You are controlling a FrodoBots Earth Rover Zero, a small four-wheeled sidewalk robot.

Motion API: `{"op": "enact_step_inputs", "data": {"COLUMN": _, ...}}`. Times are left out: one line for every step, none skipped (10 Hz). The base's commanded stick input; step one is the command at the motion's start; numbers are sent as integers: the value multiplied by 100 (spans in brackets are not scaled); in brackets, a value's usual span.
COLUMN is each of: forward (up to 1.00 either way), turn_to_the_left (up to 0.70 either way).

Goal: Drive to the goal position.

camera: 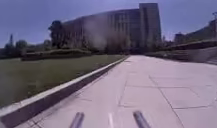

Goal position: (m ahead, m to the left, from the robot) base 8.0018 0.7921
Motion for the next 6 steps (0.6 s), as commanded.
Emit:
{"op": "enact_step_inputs", "data": {"forward": 100, "turn_to_the_left": -27}}
{"op": "enact_step_inputs", "data": {"forward": 100, "turn_to_the_left": -27}}
{"op": "enact_step_inputs", "data": {"forward": 100, "turn_to_the_left": -27}}
{"op": "enact_step_inputs", "data": {"forward": 100, "turn_to_the_left": -27}}
{"op": "enact_step_inputs", "data": {"forward": 100, "turn_to_the_left": -27}}
{"op": "enact_step_inputs", "data": {"forward": 100, "turn_to_the_left": -27}}
